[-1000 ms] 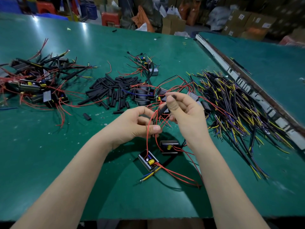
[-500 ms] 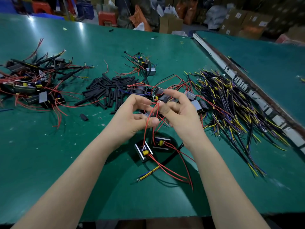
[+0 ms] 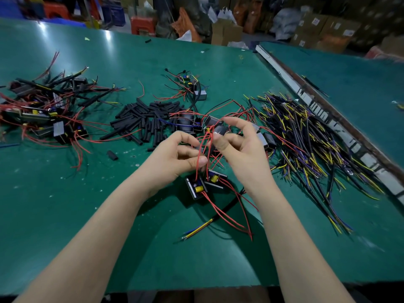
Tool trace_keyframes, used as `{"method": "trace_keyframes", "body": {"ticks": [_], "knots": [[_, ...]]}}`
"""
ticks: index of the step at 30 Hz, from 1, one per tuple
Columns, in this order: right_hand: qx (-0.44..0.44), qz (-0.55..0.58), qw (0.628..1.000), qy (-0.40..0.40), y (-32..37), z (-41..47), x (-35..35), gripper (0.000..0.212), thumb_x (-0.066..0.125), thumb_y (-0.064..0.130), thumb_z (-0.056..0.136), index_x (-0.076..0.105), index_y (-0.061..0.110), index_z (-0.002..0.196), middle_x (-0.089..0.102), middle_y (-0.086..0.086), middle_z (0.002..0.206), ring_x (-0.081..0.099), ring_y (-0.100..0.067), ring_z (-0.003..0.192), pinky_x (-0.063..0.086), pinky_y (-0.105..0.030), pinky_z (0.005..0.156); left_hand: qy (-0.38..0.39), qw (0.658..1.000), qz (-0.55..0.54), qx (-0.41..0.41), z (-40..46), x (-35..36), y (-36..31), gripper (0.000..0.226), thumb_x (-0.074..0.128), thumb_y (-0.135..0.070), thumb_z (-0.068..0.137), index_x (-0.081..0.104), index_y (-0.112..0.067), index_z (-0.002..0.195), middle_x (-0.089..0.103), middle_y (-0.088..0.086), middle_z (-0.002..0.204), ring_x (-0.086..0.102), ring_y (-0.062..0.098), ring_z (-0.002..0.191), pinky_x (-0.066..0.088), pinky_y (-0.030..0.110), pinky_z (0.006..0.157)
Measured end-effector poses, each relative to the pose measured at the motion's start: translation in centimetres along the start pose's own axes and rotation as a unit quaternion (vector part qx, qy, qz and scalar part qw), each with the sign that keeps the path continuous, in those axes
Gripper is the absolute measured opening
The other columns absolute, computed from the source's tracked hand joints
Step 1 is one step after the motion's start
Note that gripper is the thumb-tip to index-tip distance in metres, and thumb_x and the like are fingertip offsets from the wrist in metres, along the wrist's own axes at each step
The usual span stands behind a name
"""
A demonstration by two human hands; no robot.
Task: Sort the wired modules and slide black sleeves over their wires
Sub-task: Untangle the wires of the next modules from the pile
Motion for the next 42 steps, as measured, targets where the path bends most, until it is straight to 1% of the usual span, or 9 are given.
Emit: {"method": "trace_keyframes", "body": {"ticks": [5, 9, 11, 15, 20, 28, 31, 36, 42], "knots": [[-0.015, 0.023, 1.000, 0.003, 0.3, 0.0, 0.4, 0.049, 0.066, 0.018, 0.088, 0.036, 0.026, 0.126, 0.066, 0.013, 0.066, 0.056, 0.002, 0.065, 0.042, -0.012, 0.068, 0.001, 1.000, -0.026, -0.007, -0.1, -0.1, 0.2, 0.034, 0.070, -0.020, 0.069, 0.052, -0.020, 0.098, 0.071, -0.005, 0.074, 0.067, 0.010, 0.071, 0.053, 0.022, 0.073], [-0.013, 0.034, 0.999, -0.030, 0.3, -0.1, -0.2, 0.068, 0.069, 0.015, 0.086, 0.028, 0.021, 0.140, 0.069, -0.016, 0.082, 0.063, -0.010, 0.078, 0.044, -0.008, 0.076, 0.100, 0.993, -0.035, -0.049, -0.5, 1.2, 0.7, 0.039, 0.067, -0.020, 0.072, 0.053, -0.019, 0.108, 0.074, 0.005, 0.096, 0.068, 0.012, 0.087, 0.052, 0.021, 0.079], [-0.012, 0.038, 0.999, -0.036, 0.3, -0.1, -0.3, 0.070, 0.069, 0.016, 0.086, 0.027, 0.019, 0.141, 0.070, -0.012, 0.082, 0.064, -0.009, 0.079, 0.044, -0.009, 0.078, 0.102, 0.994, -0.016, -0.046, -0.5, 1.1, 0.7, 0.037, 0.068, -0.016, 0.072, 0.055, -0.020, 0.107, 0.074, -0.001, 0.089, 0.068, 0.009, 0.088, 0.050, 0.017, 0.077], [-0.008, 0.016, 0.999, -0.028, 0.2, 0.0, -0.2, 0.065, 0.069, 0.018, 0.086, 0.030, 0.023, 0.138, 0.068, -0.014, 0.082, 0.062, -0.009, 0.078, 0.044, -0.014, 0.080, 0.072, 0.996, 0.044, -0.015, -0.2, 0.7, 0.4, 0.038, 0.070, -0.001, 0.078, 0.055, -0.023, 0.106, 0.071, -0.006, 0.074, 0.068, 0.011, 0.082, 0.053, 0.019, 0.079], [0.018, 0.011, 1.000, 0.012, -0.3, -0.1, 0.5, 0.056, 0.069, 0.019, 0.086, 0.033, 0.032, 0.127, 0.070, 0.013, 0.072, 0.063, -0.003, 0.075, 0.045, -0.011, 0.074, 0.015, 1.000, 0.020, 0.010, 0.1, -0.2, 0.1, 0.043, 0.073, -0.012, 0.071, 0.051, -0.024, 0.105, 0.070, -0.007, 0.069, 0.064, 0.006, 0.071, 0.050, 0.017, 0.075], [0.038, -0.016, 0.997, 0.070, -0.1, -0.4, 1.4, 0.006, 0.061, 0.023, 0.092, 0.063, 0.025, 0.097, 0.066, 0.015, 0.070, 0.053, 0.004, 0.056, 0.041, -0.010, 0.055, 0.023, 0.998, 0.053, 0.011, 0.0, 0.4, 0.2, 0.020, 0.072, -0.008, 0.076, 0.065, -0.020, 0.090, 0.072, -0.003, 0.079, 0.065, 0.005, 0.078, 0.050, 0.014, 0.078], [0.037, -0.010, 0.999, 0.020, 0.1, -0.4, 0.7, 0.019, 0.051, 0.037, 0.094, 0.066, 0.028, 0.089, 0.065, 0.013, 0.072, 0.050, -0.003, 0.055, 0.038, -0.009, 0.052, 0.037, 0.999, 0.038, 0.009, -0.1, 0.4, 0.1, 0.011, 0.070, -0.007, 0.079, 0.070, -0.016, 0.086, 0.073, -0.006, 0.082, 0.065, 0.002, 0.078, 0.049, 0.012, 0.075], [0.066, 0.039, 0.996, -0.052, 0.0, -0.3, -0.4, 0.011, 0.055, 0.014, 0.096, 0.064, 0.018, 0.092, 0.064, 0.004, 0.073, 0.049, -0.002, 0.048, 0.038, -0.009, 0.048, 0.034, 0.997, 0.068, -0.004, -0.1, 0.3, 0.2, 0.013, 0.059, -0.016, 0.090, 0.070, -0.023, 0.093, 0.069, -0.011, 0.082, 0.060, -0.001, 0.076, 0.047, 0.013, 0.075], [0.049, 0.040, 0.998, -0.002, 0.4, -0.7, 1.4, 0.012, 0.063, 0.008, 0.090, 0.067, 0.016, 0.082, 0.065, 0.013, 0.067, 0.057, 0.005, 0.059, 0.040, -0.005, 0.053, 0.017, 0.999, 0.032, 0.020, -0.1, 0.6, -0.5, 0.028, 0.054, -0.037, 0.083, 0.069, -0.015, 0.094, 0.068, -0.001, 0.092, 0.055, 0.006, 0.083, 0.044, 0.019, 0.081]]}}
Point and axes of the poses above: each hand's wrist, its own z-axis towards the middle knuckle, its own x-axis out of the palm, y = z × x, the point moved 8 cm from there along z, towards the middle knuckle
